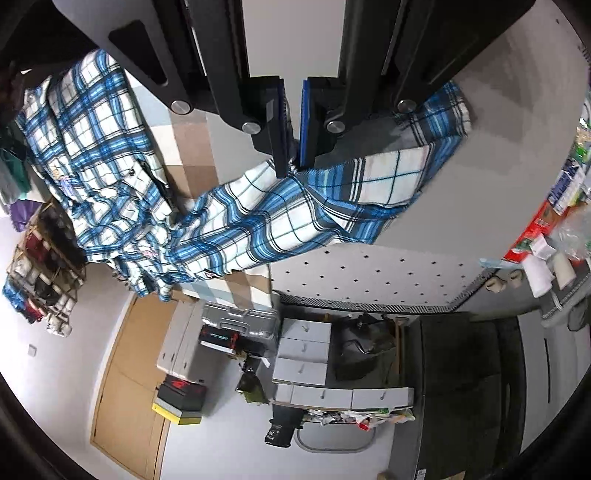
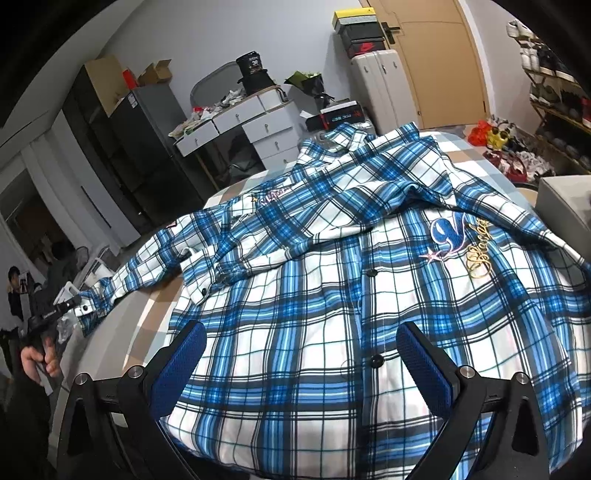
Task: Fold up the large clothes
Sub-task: 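Grasp the sleeve cuff with the left gripper and fold it back toward the shirt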
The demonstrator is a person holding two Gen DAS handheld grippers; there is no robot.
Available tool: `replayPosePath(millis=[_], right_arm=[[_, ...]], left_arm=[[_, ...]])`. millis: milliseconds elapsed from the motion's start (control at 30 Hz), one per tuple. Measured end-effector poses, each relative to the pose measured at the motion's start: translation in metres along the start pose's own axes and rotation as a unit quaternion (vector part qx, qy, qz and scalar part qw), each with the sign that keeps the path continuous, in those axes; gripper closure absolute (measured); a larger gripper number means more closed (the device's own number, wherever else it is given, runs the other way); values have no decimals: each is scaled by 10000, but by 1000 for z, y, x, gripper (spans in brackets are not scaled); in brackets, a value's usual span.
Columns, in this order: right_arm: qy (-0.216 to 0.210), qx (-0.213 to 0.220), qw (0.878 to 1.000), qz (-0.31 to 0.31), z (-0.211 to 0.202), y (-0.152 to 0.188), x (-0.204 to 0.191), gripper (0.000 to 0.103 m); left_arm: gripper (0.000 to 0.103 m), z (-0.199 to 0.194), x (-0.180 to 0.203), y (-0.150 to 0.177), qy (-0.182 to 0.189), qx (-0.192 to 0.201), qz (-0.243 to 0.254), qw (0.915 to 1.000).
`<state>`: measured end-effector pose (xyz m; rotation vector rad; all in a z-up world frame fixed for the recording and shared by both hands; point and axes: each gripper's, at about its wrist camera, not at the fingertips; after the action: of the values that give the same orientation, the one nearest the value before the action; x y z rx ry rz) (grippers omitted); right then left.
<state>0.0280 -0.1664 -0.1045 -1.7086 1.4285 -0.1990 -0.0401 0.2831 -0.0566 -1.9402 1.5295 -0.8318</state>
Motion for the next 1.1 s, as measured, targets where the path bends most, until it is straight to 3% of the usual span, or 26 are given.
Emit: replayPosePath(millis=[100,200,267,433,533,600,633,667,733,867,1100], right_arm=[[51,25,9997,-230,-1,3,-10,0],[-343,429,9935,-997,-12,7,-52,0],[-817,523,9819,-1626,-12,9,-99,0],[-1279,204,9494,-2861,33,12,-222,0],[-1437,-280,9440,-2957,79,15,-272,0],[-1470,-503,9467,-2821,96,20,-282,0],[-1584,-583,9483,-2687,101,24,-282,0],[-1742,-657,9482,-2575,103,30,-279,0],[-1848,-711,9484,-2476,102,38,-271,0],[-1834,-838,9513,-2333,101,52,-250,0],[-1749,-949,9549,-2202,88,63,-219,0]], left_arm=[[102,-14,-12,-17,165,165,-394,9990],[102,-31,-12,-35,440,392,-563,9967],[102,-41,-5,-48,638,482,-563,9952],[102,-69,30,-84,1282,666,-155,9894],[102,-76,33,-85,705,873,263,9933],[101,-68,9,-75,366,661,101,9971],[93,-59,-8,-66,359,496,-58,9981],[65,-50,-21,-59,332,331,-185,9987],[20,-24,-61,-38,-232,-14,-581,9980],[20,12,-116,-16,-638,-229,-1088,9917],[20,69,-129,-8,163,-907,-1126,9894]])
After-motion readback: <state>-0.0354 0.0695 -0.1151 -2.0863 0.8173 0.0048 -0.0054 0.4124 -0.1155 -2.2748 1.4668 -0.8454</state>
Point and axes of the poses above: each gripper's, at about its wrist camera, not at the fingertips, and z roughly the way its jaws point, x to its right, y to its underside
